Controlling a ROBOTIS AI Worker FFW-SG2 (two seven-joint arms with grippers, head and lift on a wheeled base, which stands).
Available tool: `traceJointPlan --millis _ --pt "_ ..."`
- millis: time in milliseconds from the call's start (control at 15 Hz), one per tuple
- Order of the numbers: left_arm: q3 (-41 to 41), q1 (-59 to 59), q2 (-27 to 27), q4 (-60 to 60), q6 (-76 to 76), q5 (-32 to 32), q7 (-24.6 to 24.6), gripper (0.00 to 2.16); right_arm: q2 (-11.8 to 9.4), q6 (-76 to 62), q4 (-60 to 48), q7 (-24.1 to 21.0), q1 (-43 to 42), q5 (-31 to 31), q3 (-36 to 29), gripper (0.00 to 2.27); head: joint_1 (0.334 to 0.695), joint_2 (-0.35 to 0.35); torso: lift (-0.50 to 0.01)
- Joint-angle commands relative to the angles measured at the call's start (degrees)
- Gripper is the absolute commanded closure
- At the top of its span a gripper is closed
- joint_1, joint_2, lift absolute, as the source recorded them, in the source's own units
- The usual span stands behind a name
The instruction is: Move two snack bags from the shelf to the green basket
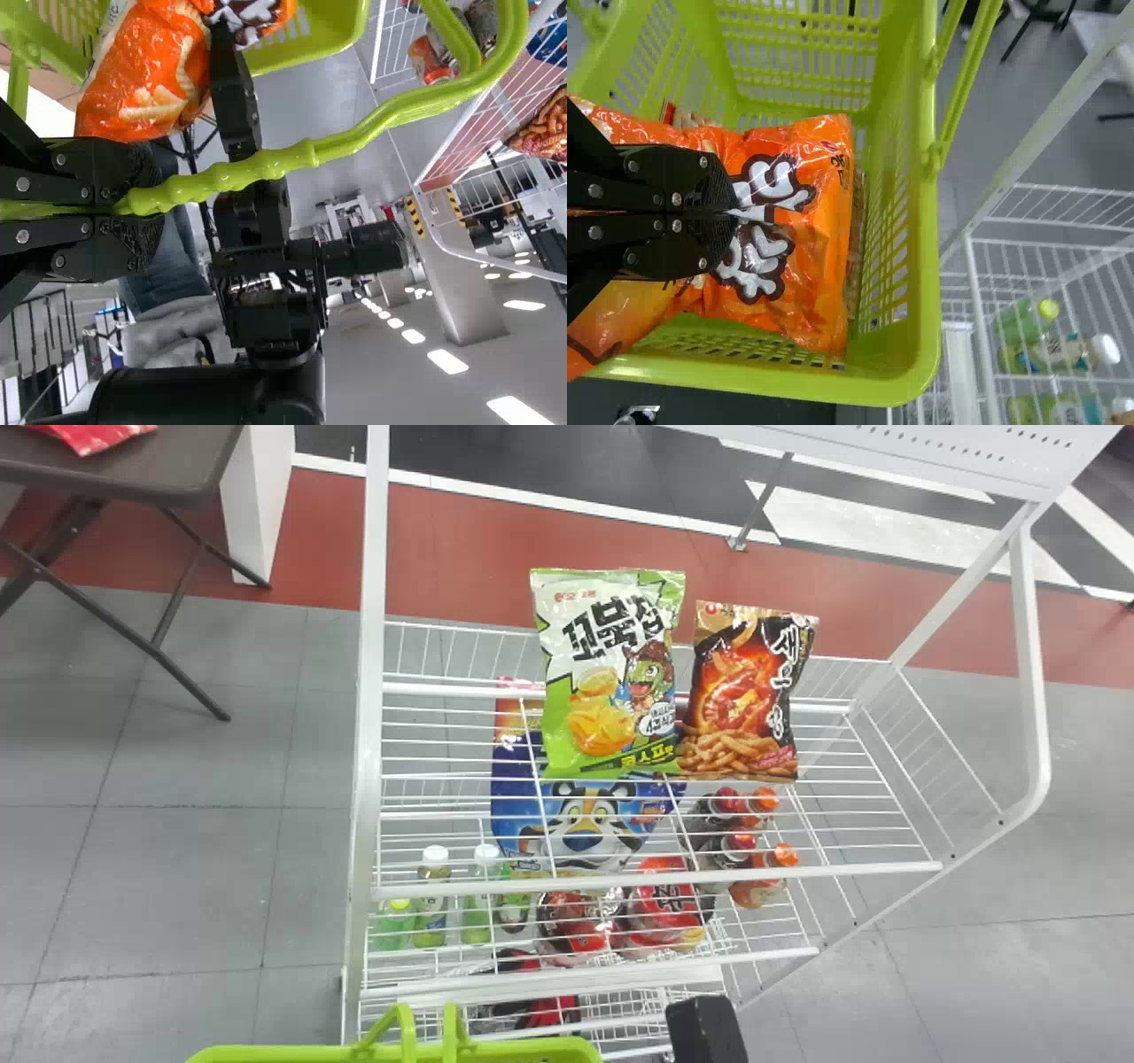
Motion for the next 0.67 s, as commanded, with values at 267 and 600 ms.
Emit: traceJointPlan --millis 267,600 --pt "0.09 0.20 0.03 0.00 -0.18 0.00 -0.12 2.13 -0.57 0.29 -2.73 1.82 -0.20 -3.07 -3.09 0.05 0.695 -0.350 -0.015" --pt "-0.09 0.20 -0.14 0.17 -0.53 0.00 -0.03 2.13 3.48 0.29 -5.45 10.35 -1.16 -7.90 -11.79 0.08 0.695 -0.350 -0.015"
